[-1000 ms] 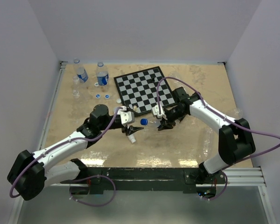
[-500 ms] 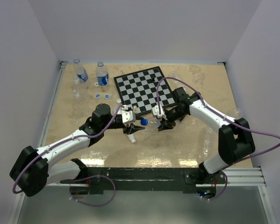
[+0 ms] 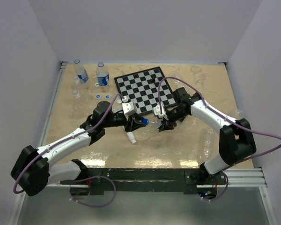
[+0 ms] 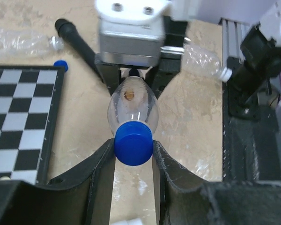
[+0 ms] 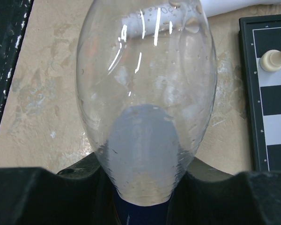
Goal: Unscrew the bottle caps
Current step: Unscrew the bottle cap from the plastic bottle.
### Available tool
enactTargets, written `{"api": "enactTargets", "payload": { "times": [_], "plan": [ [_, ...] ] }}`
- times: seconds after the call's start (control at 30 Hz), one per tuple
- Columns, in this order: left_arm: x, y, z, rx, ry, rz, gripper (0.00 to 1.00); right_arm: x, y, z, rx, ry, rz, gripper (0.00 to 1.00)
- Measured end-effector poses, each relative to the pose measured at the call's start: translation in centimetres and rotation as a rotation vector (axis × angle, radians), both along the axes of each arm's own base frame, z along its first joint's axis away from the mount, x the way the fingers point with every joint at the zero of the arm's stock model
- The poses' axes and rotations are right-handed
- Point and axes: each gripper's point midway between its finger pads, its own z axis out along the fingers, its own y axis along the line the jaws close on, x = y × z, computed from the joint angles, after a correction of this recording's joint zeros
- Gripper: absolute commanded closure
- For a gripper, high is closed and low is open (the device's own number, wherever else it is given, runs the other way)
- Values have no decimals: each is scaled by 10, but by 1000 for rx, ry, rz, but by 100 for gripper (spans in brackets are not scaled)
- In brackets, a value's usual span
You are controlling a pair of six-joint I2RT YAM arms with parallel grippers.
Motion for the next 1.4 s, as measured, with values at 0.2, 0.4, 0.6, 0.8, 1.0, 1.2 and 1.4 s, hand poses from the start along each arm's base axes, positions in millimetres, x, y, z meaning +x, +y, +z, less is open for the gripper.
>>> {"api": "enactTargets", "payload": {
  "times": [0.2,0.4,0.6,0.8,1.0,1.2,1.4],
  "plan": [
    [12,4,7,-29,437,263,100,6,4,4,19,-4,-25,93],
    [25,4,11,-54,783,476,100,19,7,9,34,-15,-75,94],
    [34,2,6,-144,1014,610,100,26,3,6,4,-7,-130,94],
    [41,1,4,-205,1130,674,88,29,0,5,-8,6,-162,94],
    [43,1,4,-196,1088,664,42,30,0,5,-9,7,-169,94],
    [40,8,19,-160,826,563,9,27,4,7,8,10,-150,94],
    [31,24,33,-56,506,466,5,27,4,7,9,2,-142,93]
  ]
}}
